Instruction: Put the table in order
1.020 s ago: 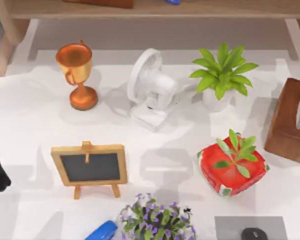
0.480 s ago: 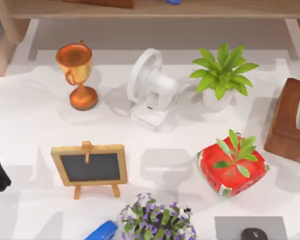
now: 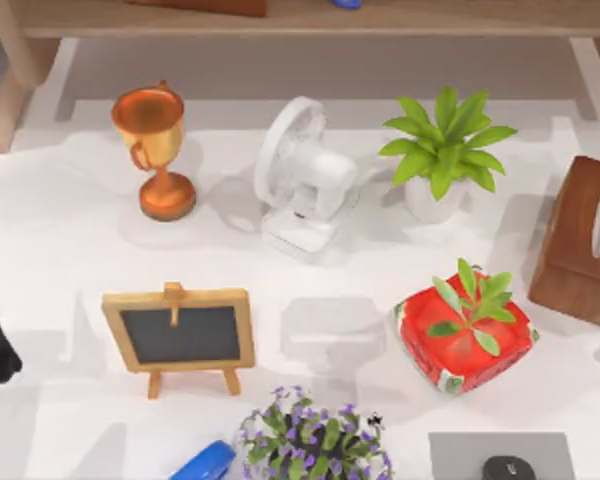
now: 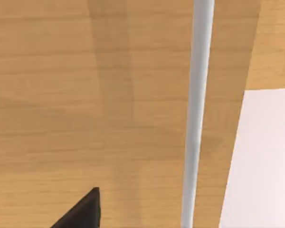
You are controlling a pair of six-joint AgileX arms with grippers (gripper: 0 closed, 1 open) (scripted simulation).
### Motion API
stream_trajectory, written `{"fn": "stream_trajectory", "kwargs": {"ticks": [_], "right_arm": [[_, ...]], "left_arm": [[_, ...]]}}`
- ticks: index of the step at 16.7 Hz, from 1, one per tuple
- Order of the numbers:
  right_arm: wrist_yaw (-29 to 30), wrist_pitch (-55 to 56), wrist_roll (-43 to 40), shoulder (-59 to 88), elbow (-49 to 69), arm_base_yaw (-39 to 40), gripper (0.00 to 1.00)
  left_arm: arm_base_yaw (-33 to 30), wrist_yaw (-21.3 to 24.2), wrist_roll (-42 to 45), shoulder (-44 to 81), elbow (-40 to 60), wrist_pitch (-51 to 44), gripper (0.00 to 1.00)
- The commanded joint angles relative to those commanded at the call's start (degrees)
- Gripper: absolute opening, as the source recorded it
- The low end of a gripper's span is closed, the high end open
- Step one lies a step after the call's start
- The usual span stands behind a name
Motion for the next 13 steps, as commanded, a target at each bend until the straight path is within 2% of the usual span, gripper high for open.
{"fn": "stream_trajectory", "kwargs": {"ticks": [3, 13], "right_arm": [[0.6, 1.9, -2.9, 2.3, -0.5, 0.6, 1.0], [1.5, -1.3, -2.9, 3.5, 3.9, 1.4, 1.0]], "left_arm": [[0.0, 0.0, 0.0, 0.0, 0.0, 0.0, 1.0], [0.0, 0.0, 0.0, 0.0, 0.0, 0.0, 1.0]]}}
